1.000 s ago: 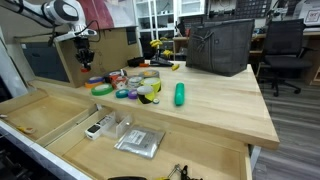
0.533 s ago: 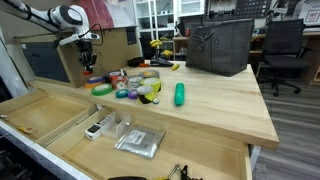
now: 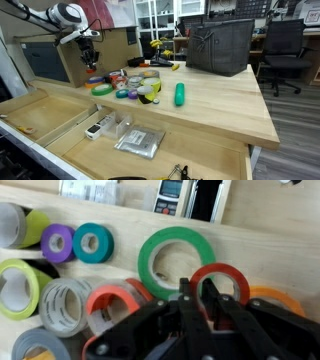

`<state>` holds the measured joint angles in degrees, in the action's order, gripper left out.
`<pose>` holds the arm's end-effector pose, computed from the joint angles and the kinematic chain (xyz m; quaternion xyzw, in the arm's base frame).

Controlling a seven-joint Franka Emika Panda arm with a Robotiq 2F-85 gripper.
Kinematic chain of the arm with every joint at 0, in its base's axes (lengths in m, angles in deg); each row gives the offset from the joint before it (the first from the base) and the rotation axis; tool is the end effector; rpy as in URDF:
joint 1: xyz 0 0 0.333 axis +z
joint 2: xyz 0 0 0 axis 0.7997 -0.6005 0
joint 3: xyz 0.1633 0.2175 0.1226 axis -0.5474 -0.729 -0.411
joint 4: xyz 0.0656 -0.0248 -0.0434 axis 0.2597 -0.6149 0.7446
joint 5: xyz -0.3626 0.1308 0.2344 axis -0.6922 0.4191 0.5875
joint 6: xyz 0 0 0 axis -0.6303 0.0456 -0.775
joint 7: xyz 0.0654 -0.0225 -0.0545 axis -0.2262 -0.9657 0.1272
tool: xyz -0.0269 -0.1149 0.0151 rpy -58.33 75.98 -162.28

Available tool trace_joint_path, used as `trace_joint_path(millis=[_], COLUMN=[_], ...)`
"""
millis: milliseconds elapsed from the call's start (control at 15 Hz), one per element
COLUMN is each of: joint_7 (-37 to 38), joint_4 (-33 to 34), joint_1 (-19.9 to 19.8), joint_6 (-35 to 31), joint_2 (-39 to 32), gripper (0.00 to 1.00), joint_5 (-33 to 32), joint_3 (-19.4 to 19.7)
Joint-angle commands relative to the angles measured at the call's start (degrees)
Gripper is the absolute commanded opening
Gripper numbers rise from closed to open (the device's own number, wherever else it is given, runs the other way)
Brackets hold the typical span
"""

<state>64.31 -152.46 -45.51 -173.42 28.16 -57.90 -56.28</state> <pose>0.7423 0.0793 0.3132 0.9742 0.0996 -0.1267 0.1579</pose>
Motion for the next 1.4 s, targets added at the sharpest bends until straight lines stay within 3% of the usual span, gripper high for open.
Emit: trace_joint_path(millis=[0,200,400,667,800,1333], joint_7=[-3.0,-3.9,-10.3,-25.6,-27.7,-20.3], joint_4=[-13.3,-21.5,-24.4,-22.5,-20.6,-6.9], joint_1=[-1.3,-5.2,-10.0,-15.2,-15.6,-14.6], joint_6=[-14.9,-28.2,-32.1,-25.2,-21.1,-6.9], joint_2=[8.3,12.9,13.6,12.5,11.4,2.7], gripper=[0.04,0.04,0.04,0.04,0.04,0.04], joint_5=[-6.0,-5.6,0.4,12.0,14.0,13.2], joint_3=[1.9,3.0,2.4,-0.5,-0.5,2.5])
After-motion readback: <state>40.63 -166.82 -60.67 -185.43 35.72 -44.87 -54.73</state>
